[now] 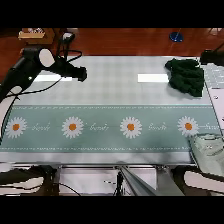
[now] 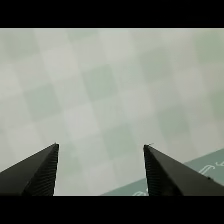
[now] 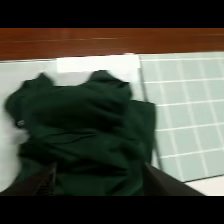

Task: Fold the shirts.

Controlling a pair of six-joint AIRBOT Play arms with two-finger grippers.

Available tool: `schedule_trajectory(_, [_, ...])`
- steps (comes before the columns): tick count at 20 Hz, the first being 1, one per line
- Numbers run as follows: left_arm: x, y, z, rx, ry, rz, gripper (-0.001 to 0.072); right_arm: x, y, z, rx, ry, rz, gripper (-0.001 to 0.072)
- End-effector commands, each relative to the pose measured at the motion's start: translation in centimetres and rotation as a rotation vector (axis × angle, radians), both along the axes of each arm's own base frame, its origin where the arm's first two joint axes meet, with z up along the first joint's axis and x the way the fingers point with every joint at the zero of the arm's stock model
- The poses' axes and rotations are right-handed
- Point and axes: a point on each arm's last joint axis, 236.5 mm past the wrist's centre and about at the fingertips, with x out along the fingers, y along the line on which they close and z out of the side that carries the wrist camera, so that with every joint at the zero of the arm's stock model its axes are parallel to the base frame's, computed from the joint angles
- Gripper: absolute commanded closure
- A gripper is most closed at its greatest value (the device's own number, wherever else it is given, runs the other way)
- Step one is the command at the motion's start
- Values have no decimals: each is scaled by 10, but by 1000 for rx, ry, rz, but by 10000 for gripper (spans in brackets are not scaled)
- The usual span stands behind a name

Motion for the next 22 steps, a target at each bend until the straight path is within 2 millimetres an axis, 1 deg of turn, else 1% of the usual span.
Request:
schedule_trajectory(1, [15,4,24,28,-79,-31,85,0,-51,-28,75,39,-123,115])
schedule_trajectory(3, [15,4,28,26,-85,-32,85,5,-54,-61,171,74,-156,115])
schedule_trajectory(5, [14,3,27,23,-79,-32,85,12,-44,-99,271,109,-169,114])
schedule_trajectory(8, [8,4,23,31,-48,-36,85,16,-28,-151,395,171,-191,116])
schedule_trajectory(10, [3,5,19,38,-22,-41,85,17,-26,-171,415,193,-200,117])
schedule_trajectory(14, [0,5,18,36,-10,-43,85,17,-26,-202,431,228,-217,143])
schedule_trajectory(15, [0,5,18,36,-11,-42,85,15,-25,-210,454,240,-238,175])
schedule_trajectory(16, [0,5,18,36,-11,-42,85,15,-20,-217,490,245,-252,302])
schedule_trajectory(17, [0,5,18,36,-11,-42,86,18,-14,-218,533,233,-258,493])
schedule_trajectory(18, [0,5,20,35,-14,-43,86,23,-9,-213,572,209,-265,681])
schedule_trajectory(19, [1,5,26,33,-24,-42,86,31,-5,-201,599,177,-259,690])
schedule_trajectory(20, [4,4,38,26,-49,-42,86,42,-3,-177,602,129,-220,690])
schedule_trajectory(21, [7,3,53,18,-81,-42,86,54,0,-145,595,67,-170,690])
schedule_trajectory(22, [11,2,72,7,-122,-41,86,65,3,-100,584,-13,-116,690])
